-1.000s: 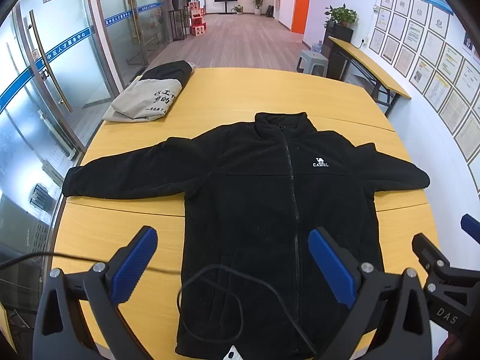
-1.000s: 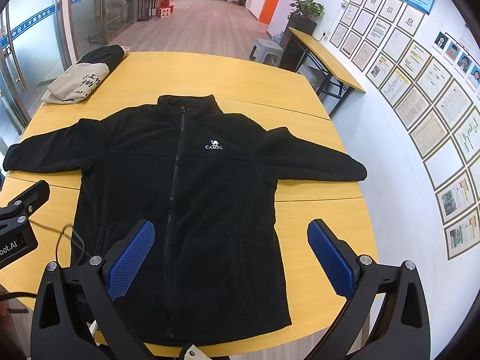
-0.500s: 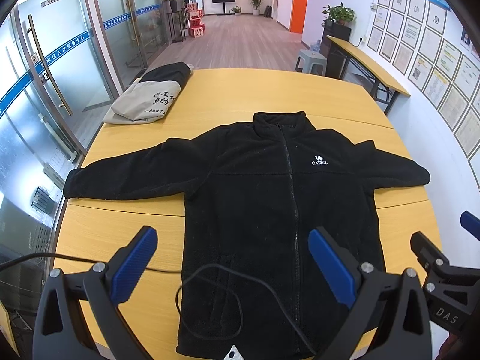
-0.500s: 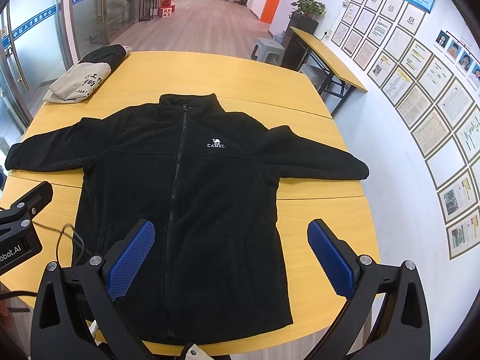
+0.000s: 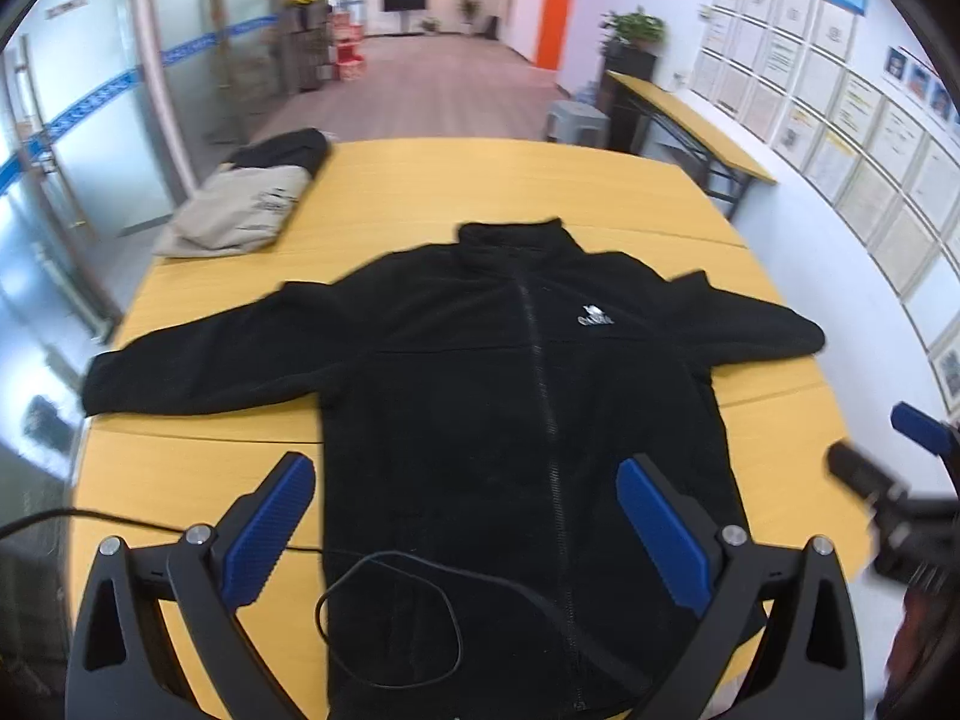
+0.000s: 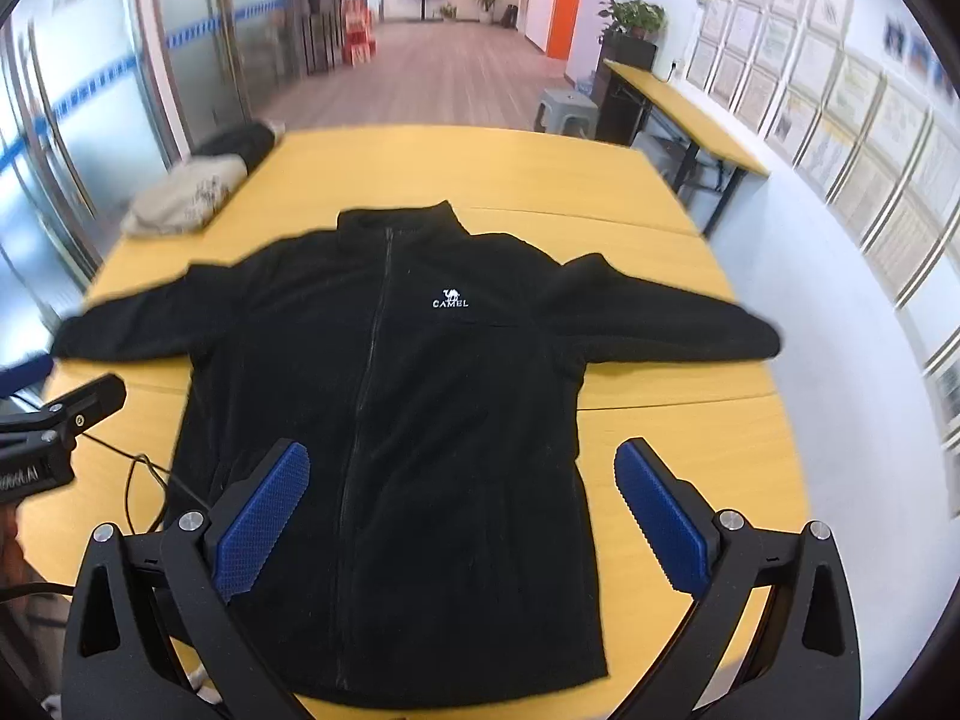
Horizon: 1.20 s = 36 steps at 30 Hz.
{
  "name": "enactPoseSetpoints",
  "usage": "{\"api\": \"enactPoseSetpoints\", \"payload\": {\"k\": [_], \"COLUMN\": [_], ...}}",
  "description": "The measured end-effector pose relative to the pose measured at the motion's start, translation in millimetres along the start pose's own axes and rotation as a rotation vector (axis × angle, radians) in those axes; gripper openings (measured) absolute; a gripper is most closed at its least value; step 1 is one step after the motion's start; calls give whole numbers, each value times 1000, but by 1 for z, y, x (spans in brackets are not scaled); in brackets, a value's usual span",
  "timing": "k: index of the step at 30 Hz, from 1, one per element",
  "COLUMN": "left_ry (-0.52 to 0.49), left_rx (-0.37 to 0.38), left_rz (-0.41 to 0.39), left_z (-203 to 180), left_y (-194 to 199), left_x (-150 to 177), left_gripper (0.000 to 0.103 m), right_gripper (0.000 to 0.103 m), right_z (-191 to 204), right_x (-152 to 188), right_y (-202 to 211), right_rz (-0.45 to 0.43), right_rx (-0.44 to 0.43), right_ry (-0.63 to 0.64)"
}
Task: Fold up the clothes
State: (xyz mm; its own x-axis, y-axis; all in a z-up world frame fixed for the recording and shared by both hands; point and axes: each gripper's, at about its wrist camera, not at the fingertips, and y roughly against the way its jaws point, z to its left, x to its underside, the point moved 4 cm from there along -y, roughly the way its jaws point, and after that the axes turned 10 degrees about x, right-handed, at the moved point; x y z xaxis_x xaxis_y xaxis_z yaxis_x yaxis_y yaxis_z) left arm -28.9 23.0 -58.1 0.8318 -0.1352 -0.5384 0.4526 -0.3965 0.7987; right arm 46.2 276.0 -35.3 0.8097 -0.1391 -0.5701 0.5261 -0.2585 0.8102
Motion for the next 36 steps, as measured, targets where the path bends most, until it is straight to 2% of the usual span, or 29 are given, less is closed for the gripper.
{"api": "enactPoseSetpoints", "payload": {"k": [2,8,12,16,20,24,28,31,33,35,36], "left_ry": [17,63,60,-37,-119,-263,-348,-431,-473,-501,-510], "left_rx": [21,-26,14,73,164,249,368,421,435,426,420], "left_rz": [9,25,89,147,193,255,283,329,370,388,388], "left_z": [10,32,6,-51,-108,-173,-227,-257,-269,-273,-272], "left_y": [-20,-87,-152,-236,-314,-388,-432,-458,-471,-479,-481], "left_x": [-6,-37,-65,-99,-124,-136,-148,-142,-134,-129,-127], "left_gripper": [103,102,102,102,102,102,102,102,102,102,102], "right_gripper": [102,102,102,100,97,97,97,95,74,8,9], "right_z": [-44,-213,-291,-353,-400,-432,-455,-463,-469,-474,-477], "right_x": [7,28,24,19,2,-7,-18,-20,-22,-24,-25], "right_y": [-18,-98,-172,-261,-337,-392,-408,-417,-422,-428,-431], "right_rz": [10,18,14,53,103,169,148,152,154,156,157], "right_rx": [-68,-91,-120,-154,-203,-180,-143,-115,-96,-77,-67], "right_ry": [-102,-443,-622,-816,-916,-929,-925,-923,-921,-919,-919]}}
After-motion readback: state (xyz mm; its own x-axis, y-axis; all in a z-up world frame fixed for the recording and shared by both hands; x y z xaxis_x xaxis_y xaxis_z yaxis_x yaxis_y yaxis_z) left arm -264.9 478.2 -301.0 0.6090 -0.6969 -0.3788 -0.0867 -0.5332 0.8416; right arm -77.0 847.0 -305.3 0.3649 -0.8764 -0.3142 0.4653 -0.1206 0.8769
